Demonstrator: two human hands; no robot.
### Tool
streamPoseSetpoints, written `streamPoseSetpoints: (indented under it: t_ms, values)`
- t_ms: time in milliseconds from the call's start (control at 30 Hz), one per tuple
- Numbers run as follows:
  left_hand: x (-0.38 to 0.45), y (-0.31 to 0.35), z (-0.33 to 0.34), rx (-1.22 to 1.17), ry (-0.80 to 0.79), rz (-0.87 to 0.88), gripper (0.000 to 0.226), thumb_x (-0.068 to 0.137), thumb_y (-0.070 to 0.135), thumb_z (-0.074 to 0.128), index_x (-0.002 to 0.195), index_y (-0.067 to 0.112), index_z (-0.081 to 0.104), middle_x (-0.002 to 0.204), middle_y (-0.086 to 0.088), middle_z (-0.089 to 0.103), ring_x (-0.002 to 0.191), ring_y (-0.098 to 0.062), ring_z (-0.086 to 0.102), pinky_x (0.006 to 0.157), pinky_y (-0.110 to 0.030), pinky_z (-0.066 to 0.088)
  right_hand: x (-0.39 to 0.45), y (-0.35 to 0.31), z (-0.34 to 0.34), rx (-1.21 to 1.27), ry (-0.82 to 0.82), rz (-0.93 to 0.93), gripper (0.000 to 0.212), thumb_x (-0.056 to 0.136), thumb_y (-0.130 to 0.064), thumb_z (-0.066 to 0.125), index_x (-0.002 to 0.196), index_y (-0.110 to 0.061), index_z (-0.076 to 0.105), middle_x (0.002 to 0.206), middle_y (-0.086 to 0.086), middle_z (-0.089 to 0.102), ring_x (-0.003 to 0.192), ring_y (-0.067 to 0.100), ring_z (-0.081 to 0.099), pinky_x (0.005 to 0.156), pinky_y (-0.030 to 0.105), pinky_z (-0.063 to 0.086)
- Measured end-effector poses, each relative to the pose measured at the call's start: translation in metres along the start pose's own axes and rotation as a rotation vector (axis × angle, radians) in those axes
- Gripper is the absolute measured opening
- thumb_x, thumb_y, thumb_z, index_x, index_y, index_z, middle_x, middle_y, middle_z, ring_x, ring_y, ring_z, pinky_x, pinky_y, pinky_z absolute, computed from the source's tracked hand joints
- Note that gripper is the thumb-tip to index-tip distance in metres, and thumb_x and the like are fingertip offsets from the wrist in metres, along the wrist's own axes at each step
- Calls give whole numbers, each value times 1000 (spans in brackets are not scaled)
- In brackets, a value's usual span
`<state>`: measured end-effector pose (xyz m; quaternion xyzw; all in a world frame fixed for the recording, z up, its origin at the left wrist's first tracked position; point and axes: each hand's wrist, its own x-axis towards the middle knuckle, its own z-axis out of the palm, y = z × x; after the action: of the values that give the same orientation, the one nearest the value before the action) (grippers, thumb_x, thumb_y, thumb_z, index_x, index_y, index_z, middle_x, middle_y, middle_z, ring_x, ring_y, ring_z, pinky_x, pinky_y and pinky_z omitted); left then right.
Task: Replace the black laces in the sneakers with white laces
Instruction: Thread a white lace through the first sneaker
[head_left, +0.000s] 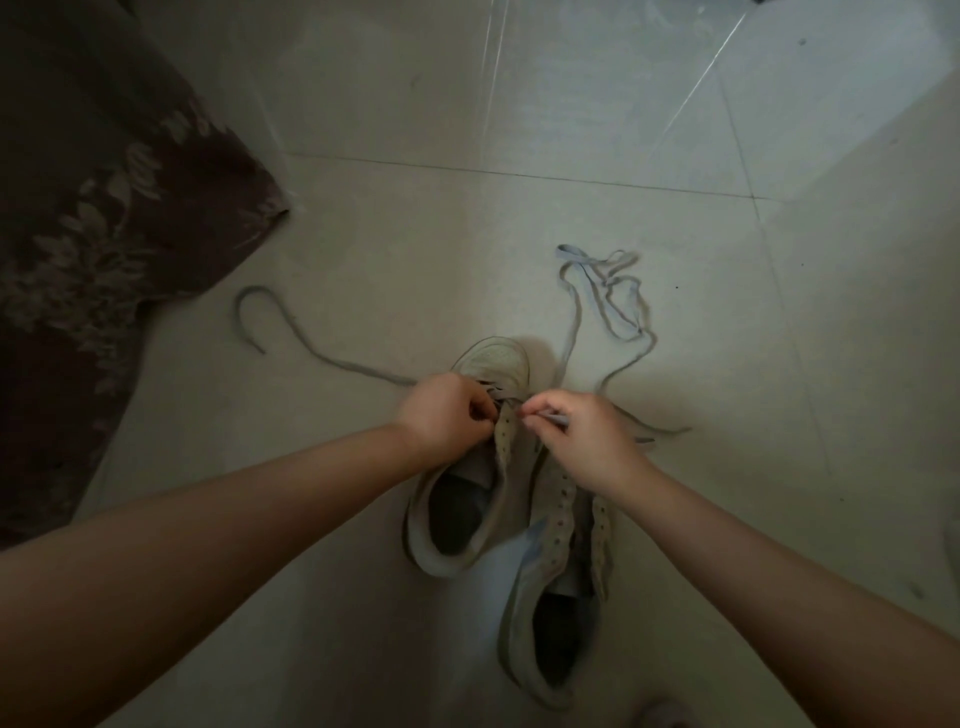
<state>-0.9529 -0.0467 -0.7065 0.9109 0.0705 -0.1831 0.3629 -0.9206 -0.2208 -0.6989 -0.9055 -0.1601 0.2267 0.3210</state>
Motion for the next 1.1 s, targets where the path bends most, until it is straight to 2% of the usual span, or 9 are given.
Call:
streamPoseSetpoints:
  t_ms: [67,200,267,367,567,667,767,933,1100]
  values:
    - [0,2,4,6,-1,-11,20,83,20,65,101,19,73,99,0,72,90,-13,63,68,-17,38,1,0,4,-12,1,6,10,86,-16,64,92,-20,72,93,1,72,92,17,66,83,36,53]
    - [-1,1,9,-68,59,-14,18,82,16,66,98,15,74,91,-4,71,75,-8,55,61,-16,32,2,3,5,-155,18,-33,12,87,-18,62,95,-18,72,95,4,71,90,21,64,77,33,51]
    - [-2,-2,10,-80,74,3,16,81,16,66,96,14,74,81,-2,65,72,-11,54,60,-18,31,2,4,5,-269,38,-112,12,87,-17,61,94,-17,71,92,4,70,88,22,61,72,28,45]
    - [-5,-4,12,-92,107,26,12,80,16,67,91,15,71,72,5,53,68,-14,52,58,-19,30,4,2,4,-434,52,-308,11,82,-12,60,82,-14,71,78,3,68,76,27,61,67,31,45]
    - [-6,-2,18,-120,111,49,16,82,20,67,95,18,74,83,1,66,71,-10,54,59,-18,30,3,-5,6,-656,163,-491,9,65,-10,68,70,-17,66,62,-2,59,64,24,58,60,28,40]
    - [-7,1,23,-136,120,1,17,84,20,66,97,17,75,96,-3,71,84,-18,62,65,-22,39,1,-4,10,-370,140,-278,10,76,-9,67,79,-17,63,69,2,64,68,26,60,62,31,46]
    - [-8,3,26,-145,132,-37,15,84,20,64,96,16,74,94,-2,70,83,-17,61,65,-23,39,2,-2,10,-78,73,18,13,84,-18,65,82,-24,53,75,-4,61,75,18,58,69,33,48]
    - [-9,4,24,-155,132,36,9,85,8,57,85,5,66,72,-1,52,75,-24,54,59,-23,28,7,-5,15,61,-21,176,24,77,-41,70,80,-25,52,78,-6,56,76,12,54,73,31,46]
    - [-6,-4,15,-241,131,9,14,86,3,56,74,8,59,64,1,48,58,-12,44,58,-25,30,9,-6,7,89,-21,226,24,73,-34,71,84,-24,53,76,-6,59,72,13,56,70,31,45]
